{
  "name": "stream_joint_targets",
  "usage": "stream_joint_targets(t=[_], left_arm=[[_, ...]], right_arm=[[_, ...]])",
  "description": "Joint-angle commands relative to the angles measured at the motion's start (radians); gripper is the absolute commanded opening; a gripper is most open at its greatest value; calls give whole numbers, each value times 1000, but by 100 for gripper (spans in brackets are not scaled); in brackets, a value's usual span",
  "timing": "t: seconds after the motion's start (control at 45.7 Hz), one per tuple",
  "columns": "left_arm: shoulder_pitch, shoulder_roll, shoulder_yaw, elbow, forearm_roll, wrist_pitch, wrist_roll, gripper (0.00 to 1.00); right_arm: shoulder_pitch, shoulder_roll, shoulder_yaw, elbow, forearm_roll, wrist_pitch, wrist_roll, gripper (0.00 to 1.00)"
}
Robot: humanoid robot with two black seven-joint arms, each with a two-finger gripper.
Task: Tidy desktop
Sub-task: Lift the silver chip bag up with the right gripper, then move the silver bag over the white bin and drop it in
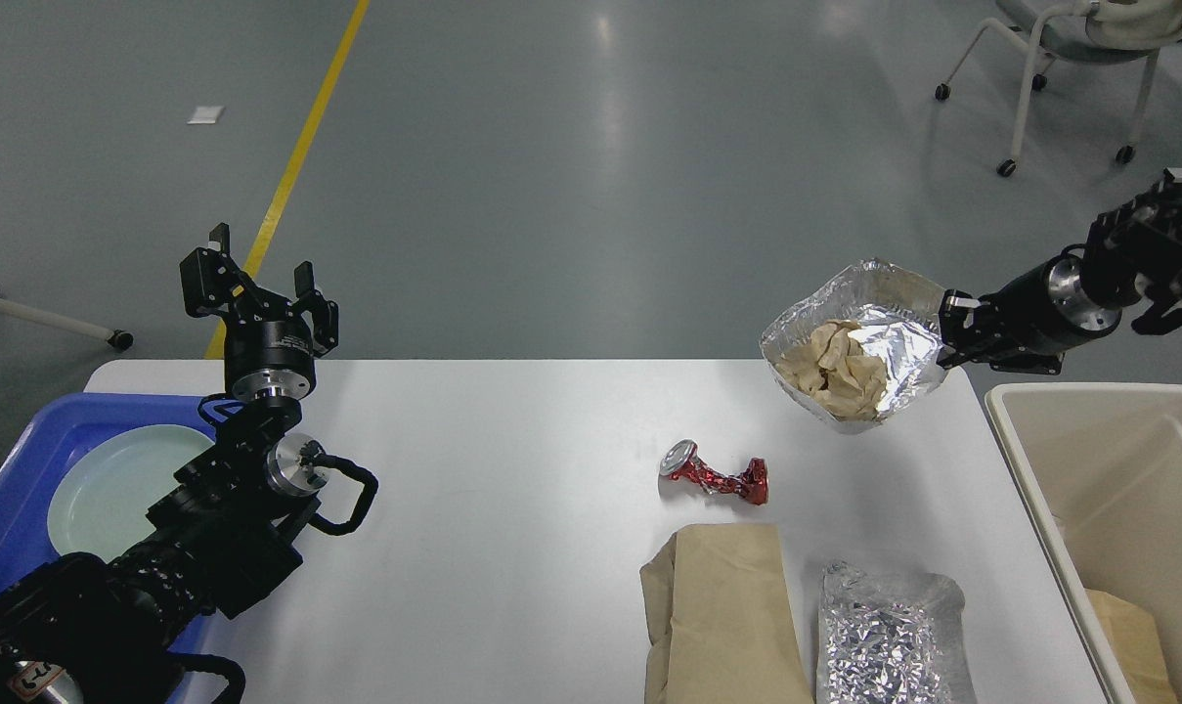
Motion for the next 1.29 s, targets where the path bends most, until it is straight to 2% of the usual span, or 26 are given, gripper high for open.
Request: stream_joint_targets(t=[0.0, 0.372, 0.788, 1.051, 1.139, 1.27], left_arm=[[0, 0, 0, 0, 0, 0, -1, 100], [0, 0, 0, 0, 0, 0, -1, 100], [0, 0, 0, 0, 0, 0, -1, 100], [0, 0, 0, 0, 0, 0, -1, 100], [0, 0, 0, 0, 0, 0, -1, 100], [0, 0, 0, 0, 0, 0, 1, 100]], right_arm=[[111, -25, 8, 68, 2, 93, 5, 0], [540, -194, 41, 588, 4, 107, 2, 0], [766, -263, 62, 790, 100, 107, -4, 0], [728, -268, 41, 772, 83, 107, -8, 0], [662, -263, 36, 703, 73, 107, -10, 0], [524, -251, 38, 515, 11, 107, -10, 0]])
